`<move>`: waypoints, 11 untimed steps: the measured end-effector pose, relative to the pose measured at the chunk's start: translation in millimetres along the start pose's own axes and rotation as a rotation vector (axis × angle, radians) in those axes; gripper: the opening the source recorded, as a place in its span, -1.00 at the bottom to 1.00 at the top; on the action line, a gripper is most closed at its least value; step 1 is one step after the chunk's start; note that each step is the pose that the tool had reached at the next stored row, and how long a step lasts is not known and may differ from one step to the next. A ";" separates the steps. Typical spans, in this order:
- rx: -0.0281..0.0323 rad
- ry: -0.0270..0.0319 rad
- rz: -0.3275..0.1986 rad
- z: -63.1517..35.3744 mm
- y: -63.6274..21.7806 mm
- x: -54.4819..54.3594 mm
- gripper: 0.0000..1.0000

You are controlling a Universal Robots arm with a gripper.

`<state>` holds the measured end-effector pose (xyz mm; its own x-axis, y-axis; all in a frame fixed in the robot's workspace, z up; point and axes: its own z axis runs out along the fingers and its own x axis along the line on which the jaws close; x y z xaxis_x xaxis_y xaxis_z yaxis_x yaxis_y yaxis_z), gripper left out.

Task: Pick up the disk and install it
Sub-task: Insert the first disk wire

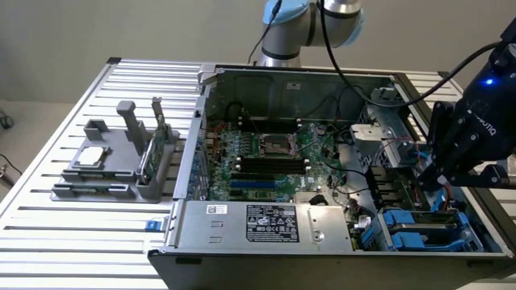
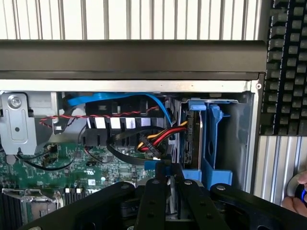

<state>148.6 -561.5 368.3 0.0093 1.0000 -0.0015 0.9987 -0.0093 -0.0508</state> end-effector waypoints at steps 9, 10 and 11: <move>0.0000 0.0002 0.000 4.8 0.0 -8.3 -0.66; 0.0000 0.0002 0.000 6.0 0.0 -8.9 -0.66; 0.0000 0.0002 0.000 7.2 0.1 -9.4 -0.66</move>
<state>148.2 -570.9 361.1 0.0093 1.0000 -0.0014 0.9987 -0.0093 -0.0508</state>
